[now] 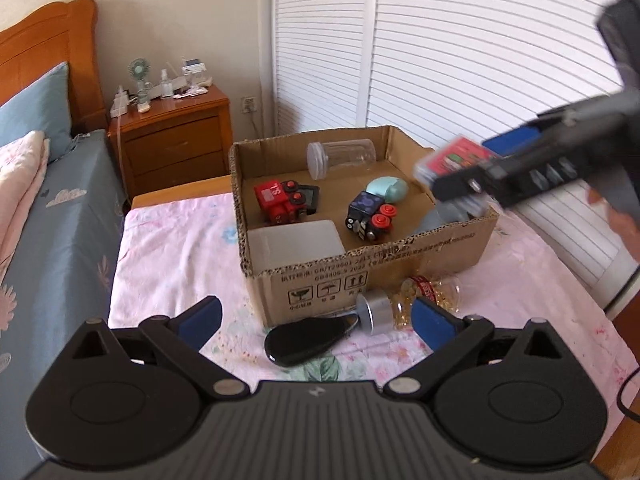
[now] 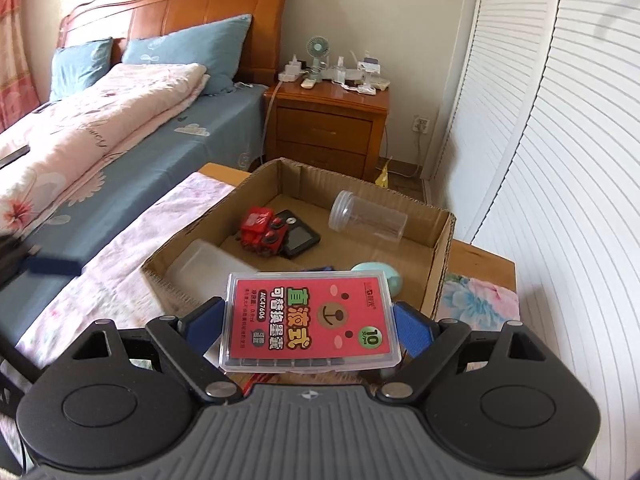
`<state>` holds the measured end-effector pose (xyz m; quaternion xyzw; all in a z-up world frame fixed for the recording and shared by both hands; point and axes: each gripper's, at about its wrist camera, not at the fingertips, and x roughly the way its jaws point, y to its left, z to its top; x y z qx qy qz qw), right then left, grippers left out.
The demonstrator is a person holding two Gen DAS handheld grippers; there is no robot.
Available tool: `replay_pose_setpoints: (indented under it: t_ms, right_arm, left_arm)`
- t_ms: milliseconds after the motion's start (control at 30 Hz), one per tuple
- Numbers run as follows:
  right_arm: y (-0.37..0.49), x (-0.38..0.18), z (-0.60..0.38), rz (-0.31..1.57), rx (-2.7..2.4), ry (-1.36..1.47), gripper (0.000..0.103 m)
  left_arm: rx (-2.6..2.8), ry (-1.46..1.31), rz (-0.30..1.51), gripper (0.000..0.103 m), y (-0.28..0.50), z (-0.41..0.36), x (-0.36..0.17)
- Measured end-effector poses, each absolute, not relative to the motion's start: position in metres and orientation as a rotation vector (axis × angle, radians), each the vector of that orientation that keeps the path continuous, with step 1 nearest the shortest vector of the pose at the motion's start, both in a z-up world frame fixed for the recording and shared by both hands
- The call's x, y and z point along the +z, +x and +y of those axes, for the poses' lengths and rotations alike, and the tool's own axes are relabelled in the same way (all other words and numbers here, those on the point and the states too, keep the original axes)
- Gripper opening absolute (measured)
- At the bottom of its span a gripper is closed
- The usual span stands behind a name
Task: Organize rigid objects
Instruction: 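Lower the red card pack into the box and open the right tool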
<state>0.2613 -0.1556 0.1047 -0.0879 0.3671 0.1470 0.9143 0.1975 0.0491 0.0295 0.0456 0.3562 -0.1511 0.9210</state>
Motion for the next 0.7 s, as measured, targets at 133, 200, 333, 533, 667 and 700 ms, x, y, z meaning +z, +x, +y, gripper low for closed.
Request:
replay_pose_setpoints:
  t_ms: [133,200,333,533,667,700]
  right_arm:
    - [0.291,0.103,-0.154,0.777,0.294,-0.183,0.092]
    - [0.307,0.102,-0.153,0.790,0.294,-0.181,0.092]
    - [0.341,0.094,-0.151,0.825,0.295,-0.166,0.092]
    - [0.390,0.078,-0.146,0.899,0.265,-0.179,0.092]
    - [0.409,0.067,-0.142,0.928,0.242,-0.178,0.092]
    - [0.413,0.063,-0.142,0.933,0.235,-0.179,0.092]
  left_arm:
    - [-0.286,0.069,0.727,0.100,0.192,0.050,0.028]
    - [-0.276,0.055,0.728,0.100,0.191,0.051,0.027]
    - [-0.259,0.033,0.746,0.100,0.189,0.052,0.022]
    - [-0.232,0.035,0.746,0.100,0.181,0.053,0.021]
    - [-0.214,0.026,0.760,0.100,0.179,0.056,0.018]
    - [-0.206,0.025,0.762,0.100,0.179,0.057,0.017]
